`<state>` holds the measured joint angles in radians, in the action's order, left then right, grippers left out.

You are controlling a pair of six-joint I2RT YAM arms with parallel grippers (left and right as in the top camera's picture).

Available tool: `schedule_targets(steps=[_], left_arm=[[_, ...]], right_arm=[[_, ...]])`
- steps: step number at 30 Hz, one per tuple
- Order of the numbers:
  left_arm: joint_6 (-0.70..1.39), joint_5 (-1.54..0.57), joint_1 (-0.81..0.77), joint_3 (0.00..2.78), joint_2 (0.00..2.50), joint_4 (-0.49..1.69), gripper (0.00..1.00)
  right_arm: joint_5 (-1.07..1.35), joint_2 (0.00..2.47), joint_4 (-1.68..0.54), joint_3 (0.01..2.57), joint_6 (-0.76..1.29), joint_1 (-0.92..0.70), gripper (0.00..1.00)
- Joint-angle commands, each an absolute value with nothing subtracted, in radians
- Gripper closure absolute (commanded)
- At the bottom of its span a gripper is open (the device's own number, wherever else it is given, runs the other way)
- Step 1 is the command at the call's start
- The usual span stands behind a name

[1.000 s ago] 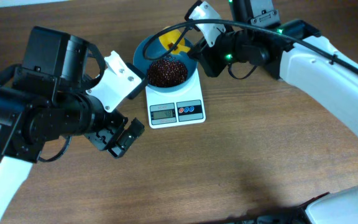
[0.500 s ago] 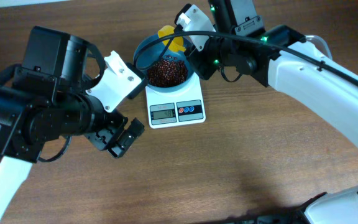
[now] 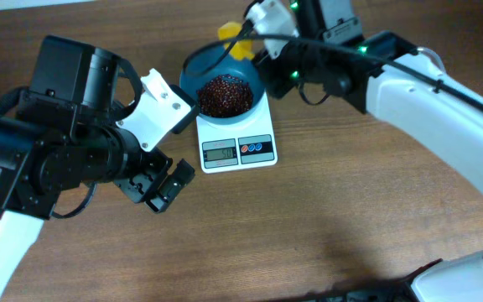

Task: Scoop item into bowl and weigh 50g on scale
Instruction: 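Carry the empty scoop with the right gripper to the table's right side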

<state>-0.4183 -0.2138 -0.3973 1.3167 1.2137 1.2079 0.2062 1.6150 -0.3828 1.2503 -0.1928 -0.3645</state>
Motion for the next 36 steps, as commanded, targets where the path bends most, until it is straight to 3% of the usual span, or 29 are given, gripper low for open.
schedule_targets(steps=[1, 5, 9, 12, 16, 20, 36], left_arm=[[-0.405, -0.229, -0.399, 1.328, 1.207, 1.206, 0.01], [-0.405, -0.229, -0.399, 1.328, 1.207, 1.206, 0.01], [-0.405, -0.229, -0.399, 1.328, 1.207, 1.206, 0.01], [-0.405, -0.229, -0.399, 1.328, 1.207, 1.206, 0.01], [-0.405, -0.229, -0.399, 1.328, 1.207, 1.206, 0.01], [-0.405, -0.229, -0.399, 1.328, 1.207, 1.206, 0.01], [-0.405, -0.229, -0.399, 1.328, 1.207, 1.206, 0.01]], right_arm=[[0.205, 1.567, -0.347, 1.301, -0.122, -0.266, 0.96], [0.205, 1.482, -0.343, 1.326, -0.093, -0.058, 0.96], [0.205, 1.325, -0.377, 1.326, 0.151, 0.11, 0.96], [0.205, 1.145, -0.589, 1.326, 0.272, 0.283, 0.96], [0.205, 1.053, -0.995, 1.326, 0.271, 0.434, 0.96], [0.205, 1.078, -1.233, 1.326, 0.271, 0.465, 0.96], [0.412, 1.126, -1.242, 1.325, 0.271, 0.465, 0.96]])
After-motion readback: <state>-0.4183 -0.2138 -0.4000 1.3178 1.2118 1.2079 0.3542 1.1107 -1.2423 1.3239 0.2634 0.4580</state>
